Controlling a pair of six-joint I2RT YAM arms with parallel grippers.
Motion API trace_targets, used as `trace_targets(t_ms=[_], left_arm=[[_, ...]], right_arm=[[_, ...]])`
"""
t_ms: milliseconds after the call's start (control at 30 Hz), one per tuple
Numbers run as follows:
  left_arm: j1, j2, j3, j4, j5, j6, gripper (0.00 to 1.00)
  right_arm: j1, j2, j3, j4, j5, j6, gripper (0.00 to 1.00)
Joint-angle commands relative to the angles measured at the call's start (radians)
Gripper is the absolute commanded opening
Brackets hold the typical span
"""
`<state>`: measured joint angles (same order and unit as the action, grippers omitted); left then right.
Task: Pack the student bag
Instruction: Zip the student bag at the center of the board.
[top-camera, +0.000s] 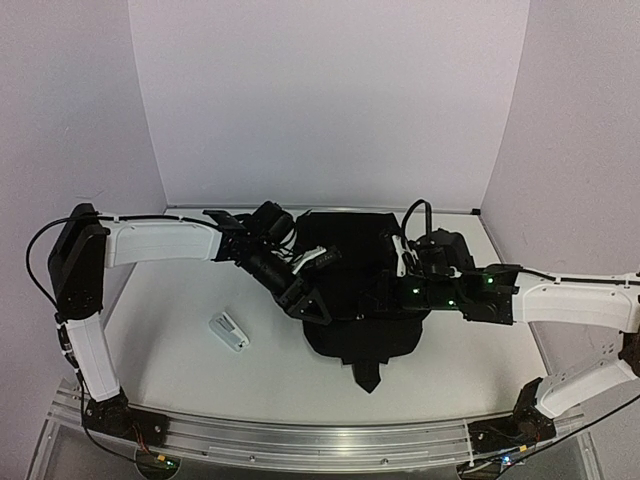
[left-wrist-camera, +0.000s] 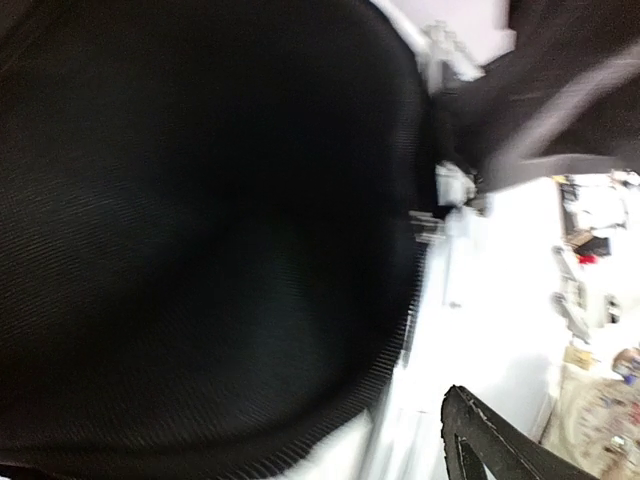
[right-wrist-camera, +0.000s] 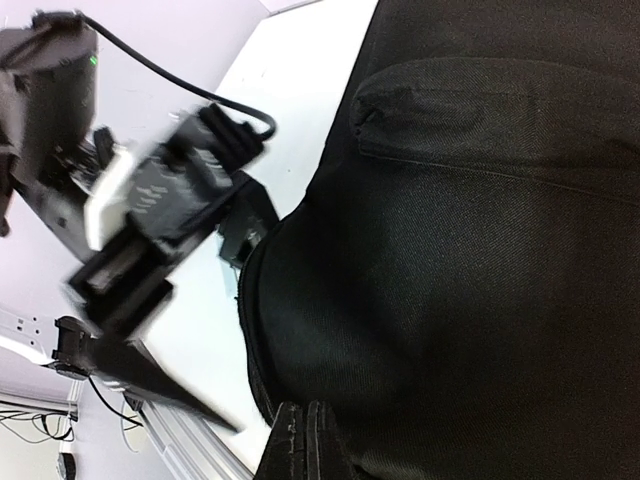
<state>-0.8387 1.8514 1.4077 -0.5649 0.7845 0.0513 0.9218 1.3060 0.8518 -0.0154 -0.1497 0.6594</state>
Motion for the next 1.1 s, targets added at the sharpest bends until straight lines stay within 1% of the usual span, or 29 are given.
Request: trace_targets(t_ms=[0,167,467,533,600,700,767,800,933,1000,1067], left_arm=[[-0.016,0.015,0.084,-0.116,0.216,-0.005,0.93],[-0.032,0.028,0.1,-0.171,0.273,-0.004,0.92],[-0.093,0.026,0.076,-0.18,0.289,-0.034,0.92],[-0.106,0.008,0.061,-0.13,0.298,-0.07,0.92],[-0.119,-0.024,0.037,-0.037,0.299,-0.127,0.92],[-0.126,-0.112,-0.03,0.165,0.292,-0.243,0.92],[-0.126,-0.178,-0.078,0.271,0.238,-0.309,0.92],[-0.126,-0.215,-0.093,0.296,0.181,-0.322,0.92],[-0.126,-0.323,-0.144,0.311,-0.139,-0.345,0.93],[-0.126,-0.367,-0.187,0.35,-0.271,-0.372,0.93],[-0.126,-0.382,-0.237,0.42,-0.33,-0.4,0.93]], right_arm=[[0.001,-0.002,0.001,0.056,0.016,0.003,0.0],[0.002,0.002,-0.006,0.057,0.027,0.008,0.0],[0.001,-0.013,-0.021,0.059,0.045,0.02,0.0],[0.001,-0.011,-0.023,0.059,0.042,0.021,0.0],[0.001,-0.011,-0.025,0.065,0.031,0.021,0.0],[0.001,-0.017,-0.032,0.083,0.001,0.016,0.0],[0.002,-0.026,-0.039,0.099,-0.02,0.014,0.0],[0.002,-0.031,-0.042,0.103,-0.028,0.014,0.0],[0.001,-0.053,-0.053,0.116,-0.04,0.017,0.0],[0.001,-0.06,-0.054,0.117,-0.035,0.024,0.0],[0.001,-0.063,-0.056,0.118,-0.036,0.035,0.0]])
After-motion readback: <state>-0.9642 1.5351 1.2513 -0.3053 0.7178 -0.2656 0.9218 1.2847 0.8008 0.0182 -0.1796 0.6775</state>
